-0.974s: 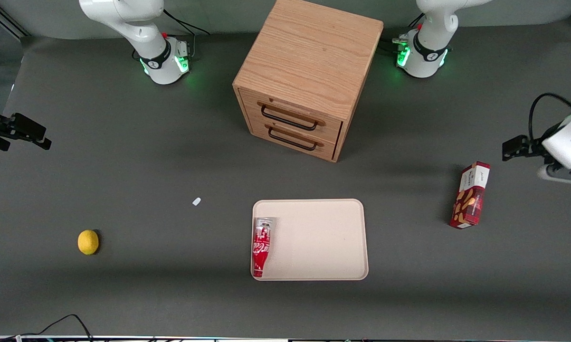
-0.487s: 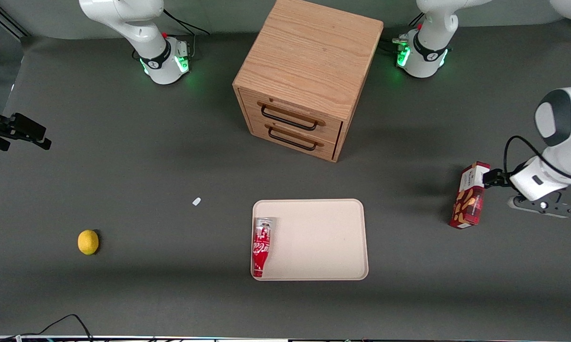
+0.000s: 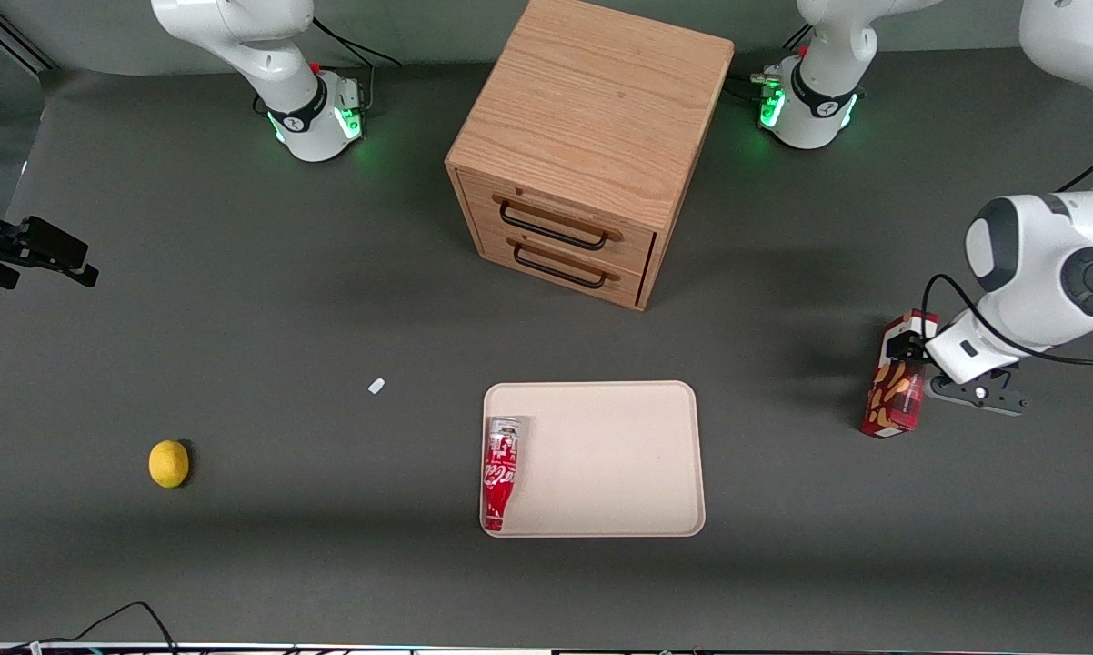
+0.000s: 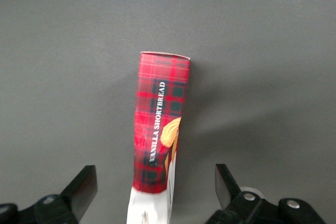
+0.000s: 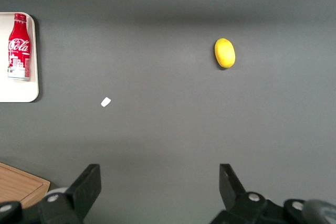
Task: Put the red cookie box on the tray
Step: 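Close the left gripper on the red shortbread box and lift it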
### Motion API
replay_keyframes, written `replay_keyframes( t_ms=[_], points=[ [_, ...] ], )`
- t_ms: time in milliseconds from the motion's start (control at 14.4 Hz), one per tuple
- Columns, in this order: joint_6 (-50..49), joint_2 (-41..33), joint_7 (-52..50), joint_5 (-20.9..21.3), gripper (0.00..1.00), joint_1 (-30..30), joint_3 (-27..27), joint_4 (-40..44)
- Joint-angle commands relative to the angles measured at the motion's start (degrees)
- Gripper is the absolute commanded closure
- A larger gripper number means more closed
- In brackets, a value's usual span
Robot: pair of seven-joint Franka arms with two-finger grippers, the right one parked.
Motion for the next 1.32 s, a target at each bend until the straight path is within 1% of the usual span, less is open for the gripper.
replay_keyframes(
  t_ms=[0,209,417,487,557,765,835,904,1113,1252],
  points=[
    [5.4,1.0,0.7,1.3,0.00,-0.1,0.9,-2.8],
    [10.2,3.2,0.7,1.3,0.00,-0.2,1.8,-3.8],
    [11.3,4.4,0.7,1.3,0.00,-0.4,2.3,-3.8],
    [11.5,4.6,0.7,1.3,0.04,-0.4,2.3,-4.2],
    [12.0,4.7,0.7,1.3,0.19,-0.4,2.3,-4.4],
    [12.0,5.0,0.7,1.3,0.80,-0.5,2.3,-4.4],
    [11.6,5.0,0.6,1.2,0.98,-0.5,2.4,-4.3],
    [11.4,5.0,0.5,1.2,1.00,-0.5,2.3,-4.3],
    [10.3,4.2,0.0,1.0,1.00,-0.6,2.3,-3.8],
    [5.2,2.2,0.0,0.6,1.00,-0.6,2.1,-1.8]
  ],
)
